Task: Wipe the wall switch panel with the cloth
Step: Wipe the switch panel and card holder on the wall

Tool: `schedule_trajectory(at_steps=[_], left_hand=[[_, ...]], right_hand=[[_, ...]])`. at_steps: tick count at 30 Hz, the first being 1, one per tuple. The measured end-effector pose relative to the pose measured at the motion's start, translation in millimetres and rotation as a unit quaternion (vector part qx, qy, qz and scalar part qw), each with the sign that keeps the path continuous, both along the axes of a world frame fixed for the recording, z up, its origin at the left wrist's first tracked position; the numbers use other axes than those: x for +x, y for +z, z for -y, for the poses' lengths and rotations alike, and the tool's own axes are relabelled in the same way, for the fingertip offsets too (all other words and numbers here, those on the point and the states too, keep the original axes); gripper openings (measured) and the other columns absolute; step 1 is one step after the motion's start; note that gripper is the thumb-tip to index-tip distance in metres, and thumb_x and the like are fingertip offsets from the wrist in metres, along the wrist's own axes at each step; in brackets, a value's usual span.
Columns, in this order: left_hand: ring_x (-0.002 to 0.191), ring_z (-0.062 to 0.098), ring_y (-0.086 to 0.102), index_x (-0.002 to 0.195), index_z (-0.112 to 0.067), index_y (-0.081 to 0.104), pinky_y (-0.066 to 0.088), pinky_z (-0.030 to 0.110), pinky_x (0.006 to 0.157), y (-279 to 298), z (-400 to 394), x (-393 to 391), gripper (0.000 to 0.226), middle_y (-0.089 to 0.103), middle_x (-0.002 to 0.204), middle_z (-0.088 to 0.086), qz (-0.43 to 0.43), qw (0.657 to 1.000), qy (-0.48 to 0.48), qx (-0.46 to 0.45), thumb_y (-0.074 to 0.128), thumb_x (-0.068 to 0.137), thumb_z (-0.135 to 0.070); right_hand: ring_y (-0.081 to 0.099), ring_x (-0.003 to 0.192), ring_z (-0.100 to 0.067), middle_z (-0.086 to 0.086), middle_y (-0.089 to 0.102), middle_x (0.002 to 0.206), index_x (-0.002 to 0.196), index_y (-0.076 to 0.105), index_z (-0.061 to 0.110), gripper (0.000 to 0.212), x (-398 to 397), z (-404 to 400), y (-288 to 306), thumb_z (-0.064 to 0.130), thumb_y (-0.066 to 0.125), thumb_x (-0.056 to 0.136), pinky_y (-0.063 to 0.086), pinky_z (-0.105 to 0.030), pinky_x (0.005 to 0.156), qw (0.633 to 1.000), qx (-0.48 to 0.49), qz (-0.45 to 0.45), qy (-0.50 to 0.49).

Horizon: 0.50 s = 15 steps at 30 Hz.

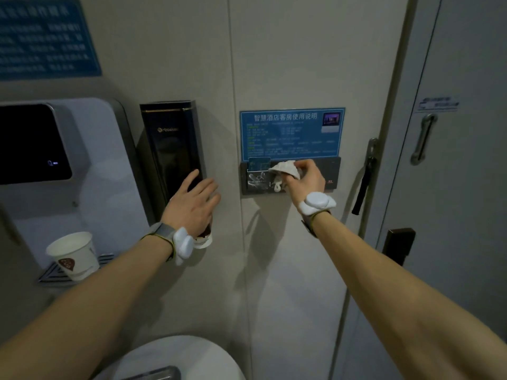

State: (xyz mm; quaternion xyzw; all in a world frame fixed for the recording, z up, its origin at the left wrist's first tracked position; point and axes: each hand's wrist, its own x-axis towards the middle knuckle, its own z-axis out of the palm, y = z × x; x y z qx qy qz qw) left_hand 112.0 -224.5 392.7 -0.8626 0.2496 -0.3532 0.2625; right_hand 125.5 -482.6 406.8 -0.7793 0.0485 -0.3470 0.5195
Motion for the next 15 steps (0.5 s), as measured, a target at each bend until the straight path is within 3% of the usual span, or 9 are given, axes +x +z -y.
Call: schedule_trajectory(at_steps=[5, 15], left_hand=[[0.126, 0.031, 0.049, 0.114, -0.010, 0.064, -0.008, 0.047, 0.115, 1, -1, 2, 0.042, 0.061, 0.127, 0.014, -0.011, 1.000, 0.024, 0.017, 0.063, 0.076, -0.026], [0.126, 0.029, 0.048, 0.116, -0.010, 0.064, -0.003, 0.049, 0.117, -1, -4, 7, 0.043, 0.063, 0.124, 0.012, -0.001, 0.999, 0.028, 0.042, 0.042, 0.084, -0.029]], right_hand=[[0.062, 0.094, -0.029, -0.011, 0.063, 0.110, 0.099, 0.060, 0.011, 0.026, 13, -2, 4, 0.029, 0.067, 0.082, 0.053, -0.044, 0.081, 0.999, -0.041, 0.008, -0.017], [0.060, 0.095, -0.031, -0.014, 0.054, 0.117, 0.100, 0.066, 0.008, 0.023, 22, -3, -18, 0.025, 0.065, 0.085, 0.051, -0.038, 0.079, 0.994, -0.101, -0.031, -0.022]])
